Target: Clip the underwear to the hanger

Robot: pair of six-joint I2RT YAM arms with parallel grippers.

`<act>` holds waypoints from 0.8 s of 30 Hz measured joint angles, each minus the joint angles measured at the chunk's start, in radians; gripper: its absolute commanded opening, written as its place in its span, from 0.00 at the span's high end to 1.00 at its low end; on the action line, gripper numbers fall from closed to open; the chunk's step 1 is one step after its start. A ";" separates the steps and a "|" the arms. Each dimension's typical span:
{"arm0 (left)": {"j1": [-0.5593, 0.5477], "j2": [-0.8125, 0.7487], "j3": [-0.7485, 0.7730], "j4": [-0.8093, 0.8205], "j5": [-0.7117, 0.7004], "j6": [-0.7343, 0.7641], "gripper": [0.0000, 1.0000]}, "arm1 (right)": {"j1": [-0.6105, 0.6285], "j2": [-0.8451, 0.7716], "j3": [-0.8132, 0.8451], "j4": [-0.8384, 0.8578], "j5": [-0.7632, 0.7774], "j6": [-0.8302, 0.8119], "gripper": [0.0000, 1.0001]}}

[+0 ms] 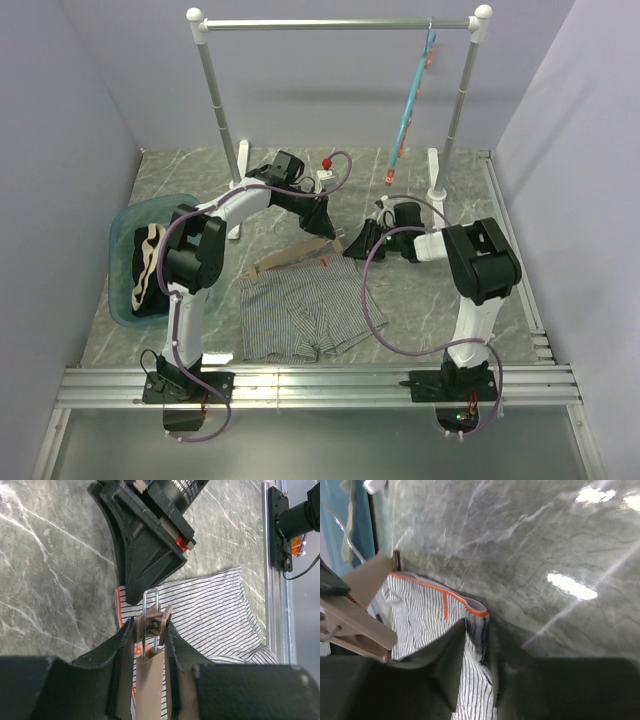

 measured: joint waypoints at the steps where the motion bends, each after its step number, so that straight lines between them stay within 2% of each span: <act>1: 0.000 0.000 0.000 0.000 0.000 0.000 1.00 | 0.000 0.012 0.001 0.011 -0.010 0.005 0.76; 4: 0.002 0.000 0.000 0.000 0.000 -0.005 1.00 | -0.003 0.037 -0.003 0.047 -0.041 0.008 0.92; 8: 0.006 0.000 0.000 0.002 0.000 -0.018 1.00 | -0.015 0.036 -0.054 0.133 -0.083 -0.006 0.99; 18: 0.016 0.000 -0.049 0.064 0.010 -0.043 1.00 | -0.019 -0.125 -0.141 0.264 -0.198 -0.130 1.00; 24: 0.017 -0.006 -0.082 0.087 0.039 -0.039 1.00 | -0.004 -0.146 -0.152 0.301 -0.243 -0.187 1.00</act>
